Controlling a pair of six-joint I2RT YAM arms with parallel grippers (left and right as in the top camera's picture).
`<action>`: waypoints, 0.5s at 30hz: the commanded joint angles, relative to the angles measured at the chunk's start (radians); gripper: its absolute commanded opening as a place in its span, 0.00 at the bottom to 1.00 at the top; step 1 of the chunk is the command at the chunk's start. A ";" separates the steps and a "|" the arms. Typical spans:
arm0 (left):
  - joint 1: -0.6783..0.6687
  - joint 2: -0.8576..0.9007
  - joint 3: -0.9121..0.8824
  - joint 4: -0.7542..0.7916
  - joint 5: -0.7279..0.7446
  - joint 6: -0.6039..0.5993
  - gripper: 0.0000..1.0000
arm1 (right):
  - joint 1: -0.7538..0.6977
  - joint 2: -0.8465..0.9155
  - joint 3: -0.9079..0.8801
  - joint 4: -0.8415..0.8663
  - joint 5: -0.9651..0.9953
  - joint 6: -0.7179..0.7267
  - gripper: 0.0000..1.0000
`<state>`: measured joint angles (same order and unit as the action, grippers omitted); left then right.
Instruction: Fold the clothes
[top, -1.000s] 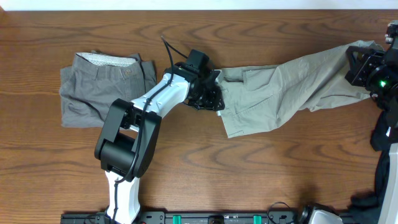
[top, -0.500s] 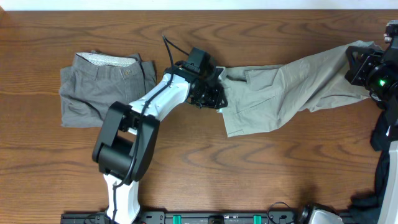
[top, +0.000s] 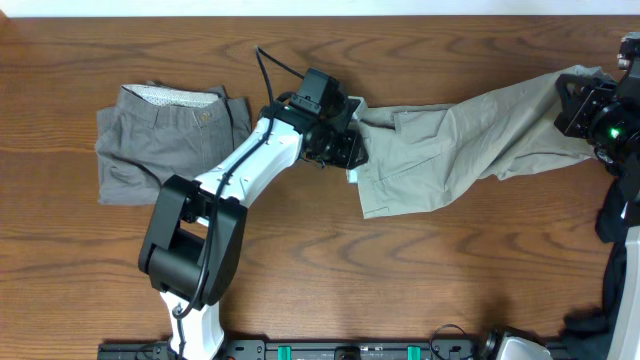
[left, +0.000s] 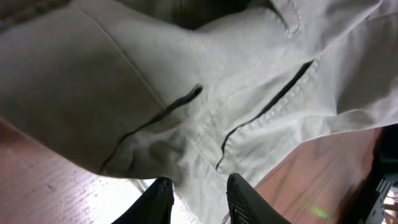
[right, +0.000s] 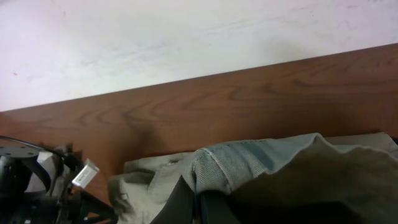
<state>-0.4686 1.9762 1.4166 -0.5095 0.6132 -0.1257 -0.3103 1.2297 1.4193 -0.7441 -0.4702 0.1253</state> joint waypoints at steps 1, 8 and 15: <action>-0.010 -0.008 0.009 -0.029 -0.040 0.027 0.34 | -0.009 -0.001 0.005 -0.001 0.003 -0.010 0.01; -0.022 0.012 -0.021 -0.031 -0.050 0.027 0.35 | -0.009 -0.001 0.005 0.000 0.003 -0.010 0.01; -0.022 0.056 -0.022 -0.032 -0.049 0.026 0.35 | -0.009 -0.001 0.005 -0.001 0.003 -0.010 0.01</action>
<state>-0.4881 1.9896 1.4082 -0.5381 0.5751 -0.1143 -0.3103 1.2297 1.4193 -0.7441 -0.4702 0.1253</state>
